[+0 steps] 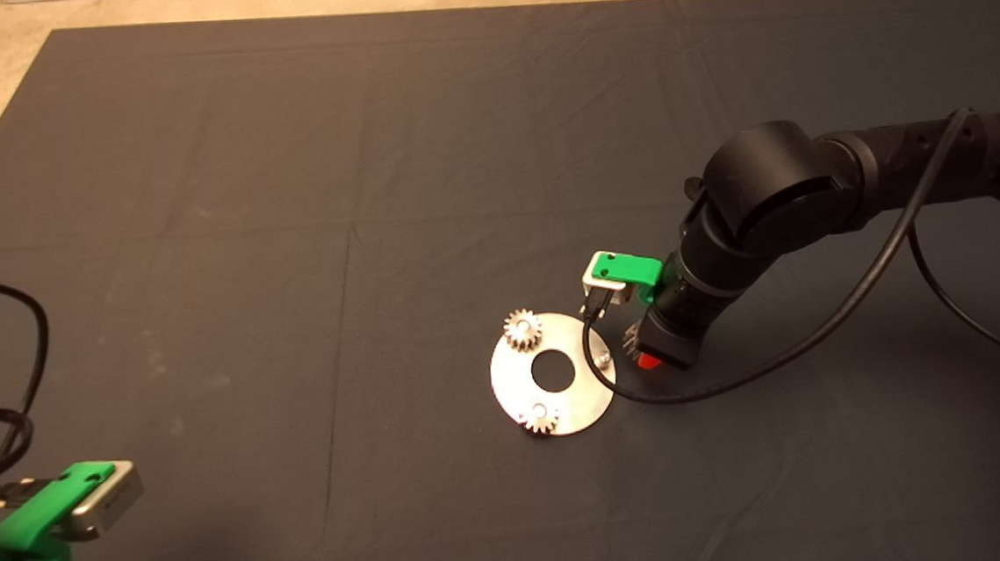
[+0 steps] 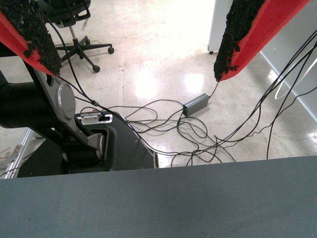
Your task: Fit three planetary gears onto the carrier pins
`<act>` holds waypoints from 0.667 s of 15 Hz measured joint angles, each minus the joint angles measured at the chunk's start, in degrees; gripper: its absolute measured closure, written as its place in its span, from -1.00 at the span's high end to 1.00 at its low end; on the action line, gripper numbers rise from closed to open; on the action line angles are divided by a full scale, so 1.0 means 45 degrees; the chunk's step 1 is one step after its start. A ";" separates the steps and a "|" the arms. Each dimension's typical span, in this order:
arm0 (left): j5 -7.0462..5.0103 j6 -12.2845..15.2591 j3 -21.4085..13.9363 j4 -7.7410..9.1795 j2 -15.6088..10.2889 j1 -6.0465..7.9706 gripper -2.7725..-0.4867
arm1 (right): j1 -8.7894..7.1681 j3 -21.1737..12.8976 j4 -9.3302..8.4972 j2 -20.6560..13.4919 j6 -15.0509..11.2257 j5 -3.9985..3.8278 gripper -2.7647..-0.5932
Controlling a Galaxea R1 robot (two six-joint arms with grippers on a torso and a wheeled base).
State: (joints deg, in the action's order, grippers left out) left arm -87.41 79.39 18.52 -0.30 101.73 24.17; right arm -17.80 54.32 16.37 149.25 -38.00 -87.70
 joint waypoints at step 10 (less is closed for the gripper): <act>0.0000 0.0000 0.0000 0.0078 0.0005 0.0000 0.48 | -0.0179 -0.0011 -0.0027 0.0423 0.0005 -0.0019 -0.59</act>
State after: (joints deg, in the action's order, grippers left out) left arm -87.41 79.39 18.52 0.05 101.75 24.17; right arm -18.60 54.27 16.25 151.15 -37.97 -87.78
